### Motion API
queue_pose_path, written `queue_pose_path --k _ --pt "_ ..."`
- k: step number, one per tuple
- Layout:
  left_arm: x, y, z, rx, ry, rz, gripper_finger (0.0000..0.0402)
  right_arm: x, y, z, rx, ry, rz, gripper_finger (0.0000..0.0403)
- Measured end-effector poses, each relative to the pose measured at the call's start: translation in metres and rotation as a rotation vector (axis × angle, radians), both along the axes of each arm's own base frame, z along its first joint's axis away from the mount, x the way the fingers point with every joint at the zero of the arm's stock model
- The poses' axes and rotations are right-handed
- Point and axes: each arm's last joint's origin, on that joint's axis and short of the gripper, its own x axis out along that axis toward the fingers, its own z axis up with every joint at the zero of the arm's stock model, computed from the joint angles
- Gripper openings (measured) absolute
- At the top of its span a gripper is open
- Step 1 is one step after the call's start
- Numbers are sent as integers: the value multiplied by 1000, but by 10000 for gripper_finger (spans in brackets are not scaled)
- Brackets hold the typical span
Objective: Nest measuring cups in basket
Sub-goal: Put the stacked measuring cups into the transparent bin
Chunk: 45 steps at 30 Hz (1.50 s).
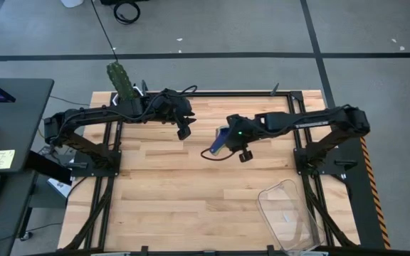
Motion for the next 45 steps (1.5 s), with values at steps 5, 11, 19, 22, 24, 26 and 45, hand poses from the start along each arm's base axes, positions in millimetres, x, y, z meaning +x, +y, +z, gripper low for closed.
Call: queue_pose_path --k 5,11,19,22,24,26,45 --pt "0 0 0 0 0 0 121 -18 10 13 3 24 27 98" --pt "0 0 0 0 0 -1 121 -33 25 22 1 41 83 98" --pt "0 0 0 -3 -1 2 121 -53 45 36 1 31 165 98" --pt "0 0 0 -5 -2 3 121 -62 51 40 -1 43 192 98" --pt "0 0 0 -5 -2 3 121 -69 54 42 -3 63 211 98" --pt "0 0 0 -6 -2 4 121 -75 57 43 -3 89 237 98" --pt "0 0 0 -89 -33 59 121 -126 94 60 124 112 476 97"
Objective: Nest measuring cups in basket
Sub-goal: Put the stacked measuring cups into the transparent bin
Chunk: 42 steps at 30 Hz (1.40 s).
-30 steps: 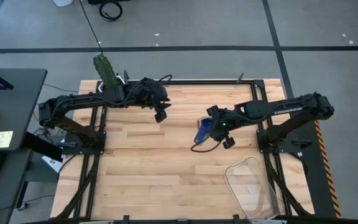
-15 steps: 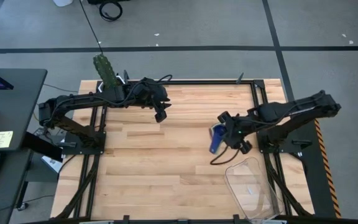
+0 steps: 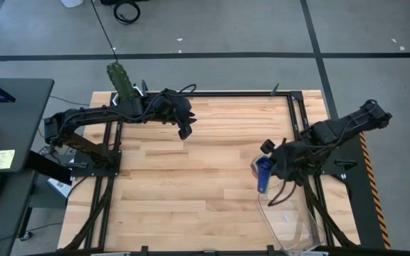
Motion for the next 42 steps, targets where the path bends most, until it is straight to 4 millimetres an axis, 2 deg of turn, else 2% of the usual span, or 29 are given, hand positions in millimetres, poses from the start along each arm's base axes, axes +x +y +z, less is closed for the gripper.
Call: queue_pose_path --k 7,12,15,21,31,36,42 --pt "1 -4 0 -12 -3 -31 121 -10 18 0 51 28 130 97" --pt "2 -7 0 -18 -5 -37 121 -16 28 0 86 53 112 97" --pt "3 -11 0 -25 -8 -42 121 -21 34 0 106 70 157 97" --pt "9 -38 0 44 12 -189 121 -34 43 -2 61 98 336 97" --pt "13 -83 0 50 11 -341 121 -41 53 -1 53 72 482 97" --pt "12 -98 -2 94 42 -421 121 -35 57 -3 34 48 522 97" --pt "10 -105 -3 86 55 -440 121 -31 65 -10 17 78 535 97"
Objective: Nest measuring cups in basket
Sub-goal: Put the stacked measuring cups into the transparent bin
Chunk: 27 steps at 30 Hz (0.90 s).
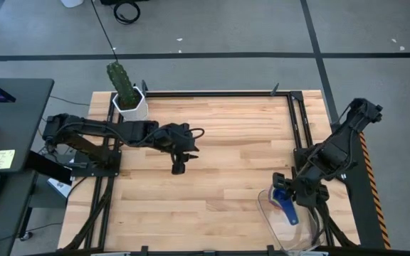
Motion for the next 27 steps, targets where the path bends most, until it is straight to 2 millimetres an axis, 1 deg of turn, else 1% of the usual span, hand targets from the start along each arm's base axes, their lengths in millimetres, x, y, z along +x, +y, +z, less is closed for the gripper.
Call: queue_pose_path --k 5,9,12,15,18,21,27 --pt "0 0 0 2 0 5 121 -1 9 -4 -13 14 38 97" --pt "0 0 0 3 0 7 121 -1 13 -6 2 3 32 97" --pt "0 0 0 3 -1 7 121 0 17 -15 19 5 11 97" --pt "-1 -2 -1 4 7 2 121 -1 18 -23 -1 -2 -11 97" --pt "-1 -6 -1 5 16 -11 121 -2 20 -30 -38 -28 -25 97" --pt "-2 -12 -2 5 22 -33 121 -3 23 -33 -38 -50 -24 97" --pt "-4 -27 -2 10 23 -84 121 -5 24 -43 -26 -13 -84 97"
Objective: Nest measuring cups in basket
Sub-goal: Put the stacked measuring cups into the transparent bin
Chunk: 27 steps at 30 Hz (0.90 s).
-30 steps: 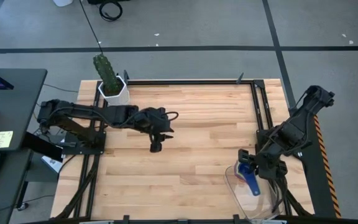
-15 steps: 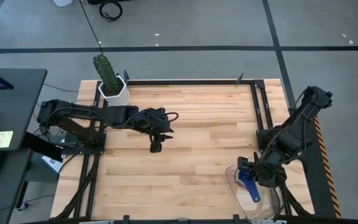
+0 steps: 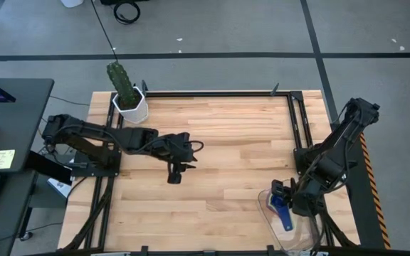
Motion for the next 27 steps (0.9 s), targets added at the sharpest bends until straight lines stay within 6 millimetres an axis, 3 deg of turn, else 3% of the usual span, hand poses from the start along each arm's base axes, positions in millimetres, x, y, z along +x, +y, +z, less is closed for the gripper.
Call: queue_pose_path --k 9,19,27 --pt "-3 -20 1 0 -11 -68 121 -6 2 -12 -28 9 -6 97" --pt "5 -34 12 -11 -173 -121 121 -7 1 -21 -46 23 -21 97" --pt "16 -40 -3 -5 -143 -130 121 -7 0 -24 -60 10 -26 97"
